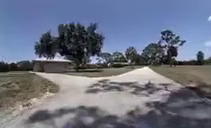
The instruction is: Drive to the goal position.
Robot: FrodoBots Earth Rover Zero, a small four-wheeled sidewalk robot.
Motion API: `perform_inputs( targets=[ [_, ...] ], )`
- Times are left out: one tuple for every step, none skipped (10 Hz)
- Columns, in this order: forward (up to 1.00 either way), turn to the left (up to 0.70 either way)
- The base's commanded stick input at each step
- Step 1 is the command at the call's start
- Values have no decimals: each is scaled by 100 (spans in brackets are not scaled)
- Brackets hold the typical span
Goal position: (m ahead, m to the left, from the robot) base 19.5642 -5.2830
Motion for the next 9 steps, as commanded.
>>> perform_inputs(
  targets=[
    [100,-31],
    [100,0],
    [100,0],
    [100,0],
    [100,0],
    [100,0],
    [100,0],
    [100,0],
    [100,0]
  ],
)
